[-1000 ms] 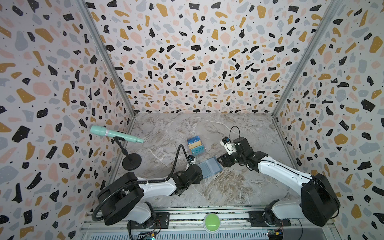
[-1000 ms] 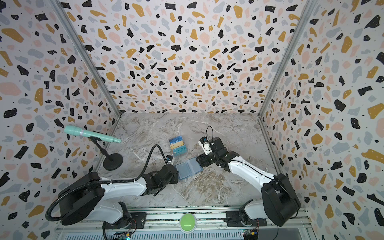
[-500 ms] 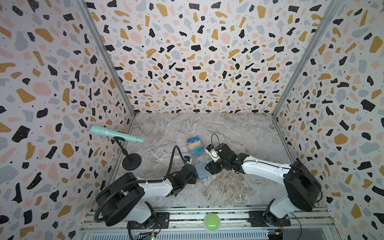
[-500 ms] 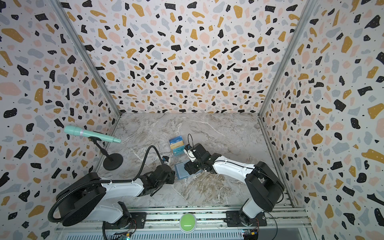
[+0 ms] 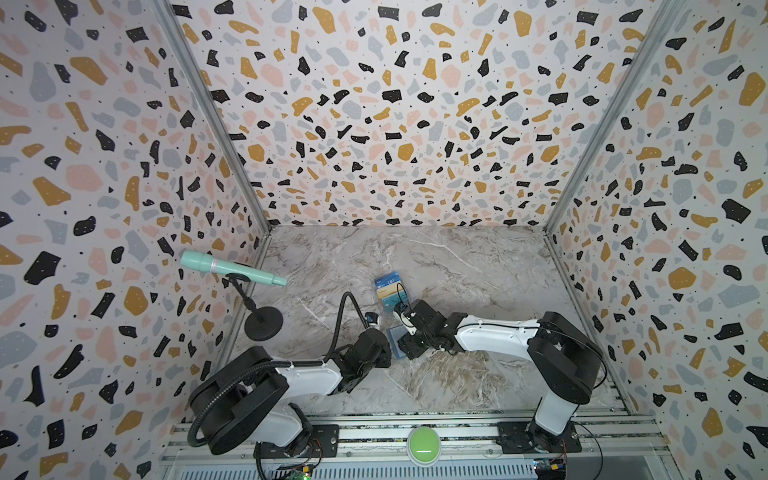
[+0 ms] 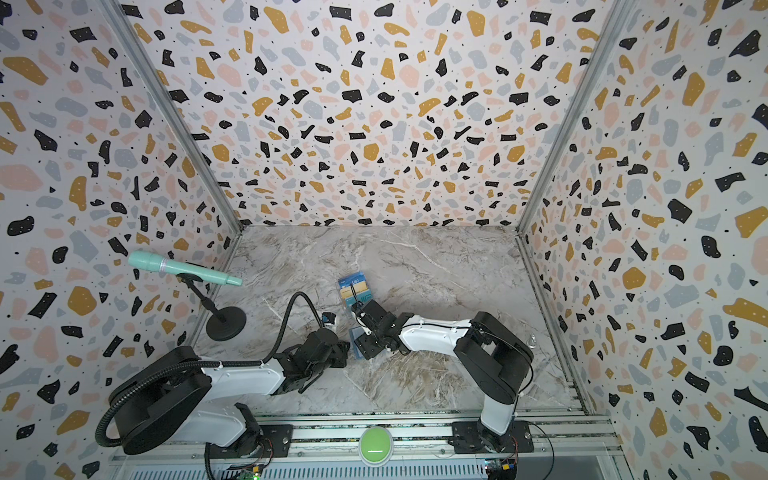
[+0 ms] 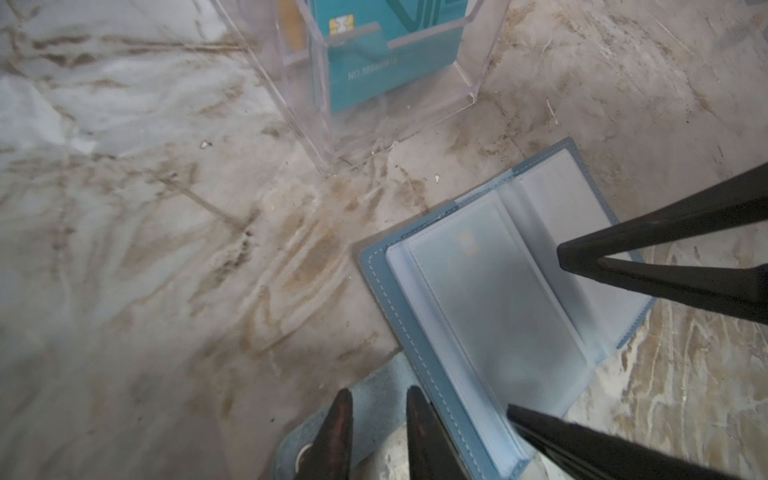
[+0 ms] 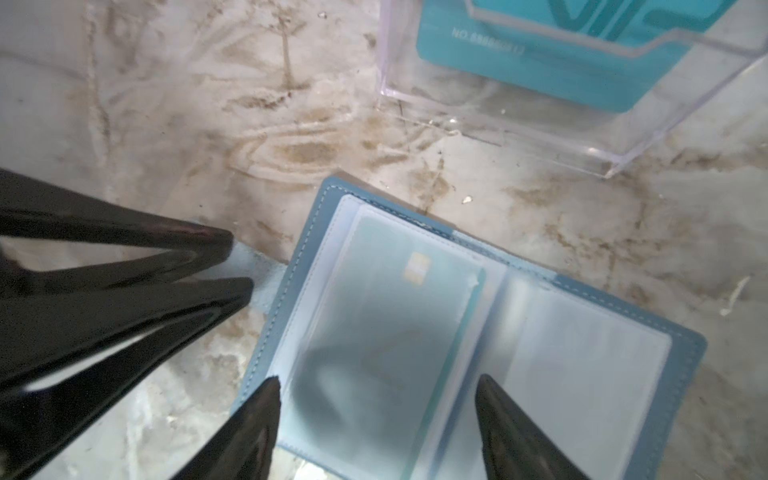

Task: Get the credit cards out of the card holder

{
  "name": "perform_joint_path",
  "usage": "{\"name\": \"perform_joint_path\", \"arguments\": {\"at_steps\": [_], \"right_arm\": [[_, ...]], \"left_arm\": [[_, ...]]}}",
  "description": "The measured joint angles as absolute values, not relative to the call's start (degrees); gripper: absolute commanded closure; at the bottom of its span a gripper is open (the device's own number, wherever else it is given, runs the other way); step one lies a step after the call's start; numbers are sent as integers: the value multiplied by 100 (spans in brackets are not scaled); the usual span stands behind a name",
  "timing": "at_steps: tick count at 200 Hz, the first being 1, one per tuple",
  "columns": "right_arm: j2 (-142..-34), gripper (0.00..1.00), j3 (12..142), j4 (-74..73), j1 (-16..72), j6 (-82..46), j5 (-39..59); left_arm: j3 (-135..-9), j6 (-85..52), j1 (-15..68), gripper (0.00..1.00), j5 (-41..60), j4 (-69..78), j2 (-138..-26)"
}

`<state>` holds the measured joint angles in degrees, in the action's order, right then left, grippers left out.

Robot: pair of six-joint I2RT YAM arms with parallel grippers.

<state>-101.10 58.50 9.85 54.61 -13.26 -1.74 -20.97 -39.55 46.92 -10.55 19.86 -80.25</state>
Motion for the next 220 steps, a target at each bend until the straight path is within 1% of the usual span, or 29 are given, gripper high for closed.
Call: {"name": "perform_joint_path", "arguments": {"at_steps": [27, 58, 97, 141, 168, 201, 220], "right_arm": [[-10320, 29, 6029, 1048, 5502, -1326, -436], [-10381, 33, 6073, 1050, 5516, -1350, -519], [-10390, 41, 6093, 1068, 5531, -1372, -574], [-10385, 42, 6093, 1098, 5430, -1398, -604], [-10366, 45, 6086, 1153, 5317, -1391, -663], [-10331, 55, 6045, 1208, 5201, -1372, -709], [-10304, 57, 6020, 1201, 5162, -1361, -624]], "left_arm": [[-2097, -3907, 4639, 75, -980, 2003, -8025], [-2091, -3841, 4595, 75, -908, 2018, -8025], [-2086, -3811, 4571, 75, -880, 2027, -8025], [-2086, -3765, 4519, 75, -810, 2027, -8020], [-2086, -3710, 4499, 76, -777, 2025, -8016], [-2086, -3677, 4462, 76, -764, 2023, -8014], [-2086, -3662, 4462, 76, -762, 2023, -8014]]}}
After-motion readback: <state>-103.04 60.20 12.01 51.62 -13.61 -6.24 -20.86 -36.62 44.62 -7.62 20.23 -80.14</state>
